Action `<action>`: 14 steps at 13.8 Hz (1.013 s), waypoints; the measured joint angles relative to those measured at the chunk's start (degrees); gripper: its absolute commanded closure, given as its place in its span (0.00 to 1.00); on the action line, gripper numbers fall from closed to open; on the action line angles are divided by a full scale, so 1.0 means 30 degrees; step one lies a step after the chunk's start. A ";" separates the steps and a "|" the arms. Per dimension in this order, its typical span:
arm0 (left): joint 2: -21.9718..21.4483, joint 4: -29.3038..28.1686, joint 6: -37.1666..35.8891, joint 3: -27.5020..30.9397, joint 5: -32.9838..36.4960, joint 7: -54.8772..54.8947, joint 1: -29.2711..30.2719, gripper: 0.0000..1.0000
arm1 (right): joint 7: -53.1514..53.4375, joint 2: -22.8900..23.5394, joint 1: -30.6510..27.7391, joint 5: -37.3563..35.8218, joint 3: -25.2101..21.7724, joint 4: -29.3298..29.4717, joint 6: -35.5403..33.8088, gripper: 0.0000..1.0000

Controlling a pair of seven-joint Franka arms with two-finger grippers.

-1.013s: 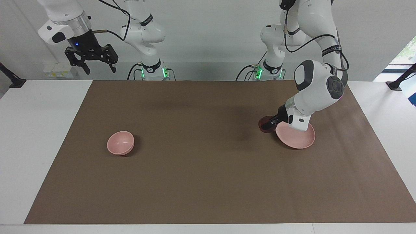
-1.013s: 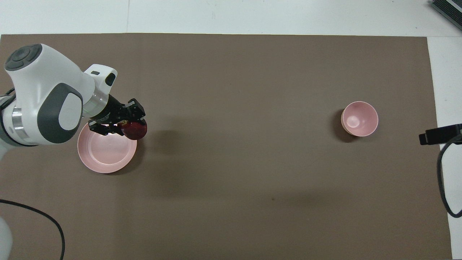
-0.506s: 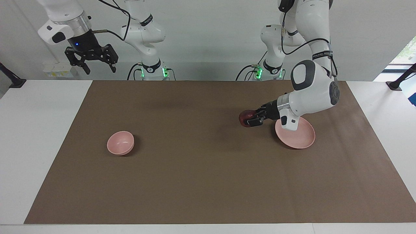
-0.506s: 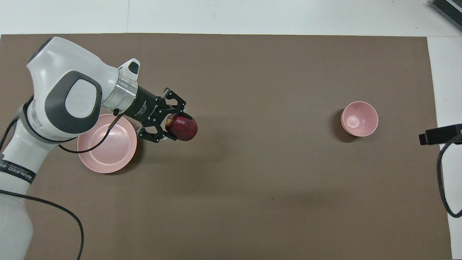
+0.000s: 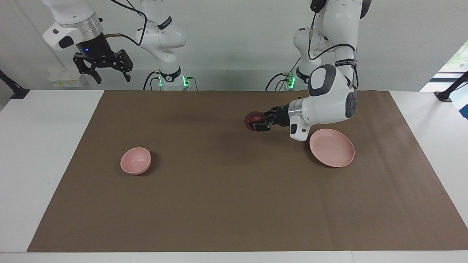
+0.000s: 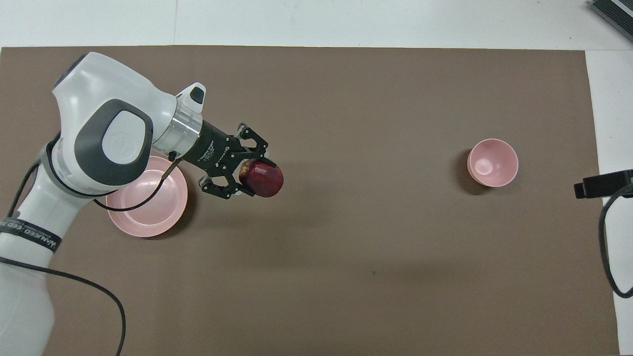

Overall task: Move apple from plate to bowl
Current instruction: 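Carry the apple toward the right gripper while the right gripper approaches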

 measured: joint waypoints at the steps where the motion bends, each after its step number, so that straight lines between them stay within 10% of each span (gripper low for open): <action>1: 0.0001 0.0006 -0.0023 -0.0234 -0.0832 -0.0174 -0.0005 1.00 | 0.0000 0.0000 0.0000 0.0000 0.0000 0.0000 0.0000 0.00; 14: 0.0030 0.0010 -0.0376 -0.1589 -0.7958 -0.1572 -0.0011 1.00 | -0.0133 -0.1242 -0.0028 0.1514 0.0108 -0.0825 -0.3170 0.00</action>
